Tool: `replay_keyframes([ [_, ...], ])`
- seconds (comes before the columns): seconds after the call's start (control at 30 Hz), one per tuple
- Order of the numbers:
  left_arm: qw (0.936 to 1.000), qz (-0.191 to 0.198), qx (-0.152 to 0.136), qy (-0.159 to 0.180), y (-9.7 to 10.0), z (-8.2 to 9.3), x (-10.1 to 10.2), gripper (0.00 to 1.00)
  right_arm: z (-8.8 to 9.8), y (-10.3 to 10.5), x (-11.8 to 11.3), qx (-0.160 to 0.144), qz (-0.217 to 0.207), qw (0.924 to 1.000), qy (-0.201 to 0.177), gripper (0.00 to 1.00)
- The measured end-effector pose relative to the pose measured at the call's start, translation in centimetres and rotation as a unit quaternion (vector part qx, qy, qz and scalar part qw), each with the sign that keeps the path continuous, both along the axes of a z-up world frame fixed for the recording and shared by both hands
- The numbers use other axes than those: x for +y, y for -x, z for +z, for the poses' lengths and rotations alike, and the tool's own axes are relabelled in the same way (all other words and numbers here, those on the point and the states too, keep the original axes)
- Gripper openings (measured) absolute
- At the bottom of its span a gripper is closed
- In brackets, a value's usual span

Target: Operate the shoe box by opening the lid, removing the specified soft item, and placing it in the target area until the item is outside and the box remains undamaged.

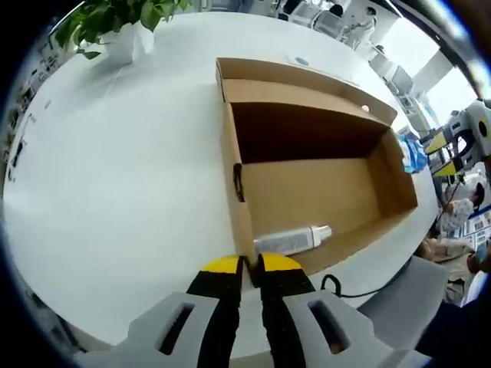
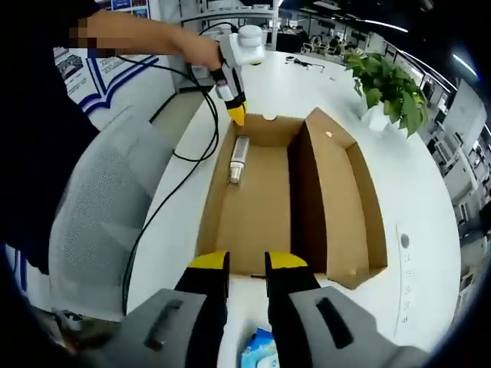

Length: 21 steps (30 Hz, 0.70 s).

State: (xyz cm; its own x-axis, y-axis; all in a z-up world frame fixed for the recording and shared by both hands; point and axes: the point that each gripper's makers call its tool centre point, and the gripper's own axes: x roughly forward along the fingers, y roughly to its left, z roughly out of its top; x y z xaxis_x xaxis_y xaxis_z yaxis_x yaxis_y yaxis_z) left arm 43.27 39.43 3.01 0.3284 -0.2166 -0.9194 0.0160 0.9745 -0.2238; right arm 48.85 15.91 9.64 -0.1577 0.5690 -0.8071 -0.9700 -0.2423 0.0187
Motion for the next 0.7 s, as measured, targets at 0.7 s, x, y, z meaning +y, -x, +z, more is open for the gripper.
replay_keyframes([
  [0.7, 0.9990, -0.032, -0.031, -0.003, -0.8, 0.0, 0.0, 0.13, -3.0, 2.1, 4.1, 0.033, -0.016, 0.9993, 0.008, 0.15],
])
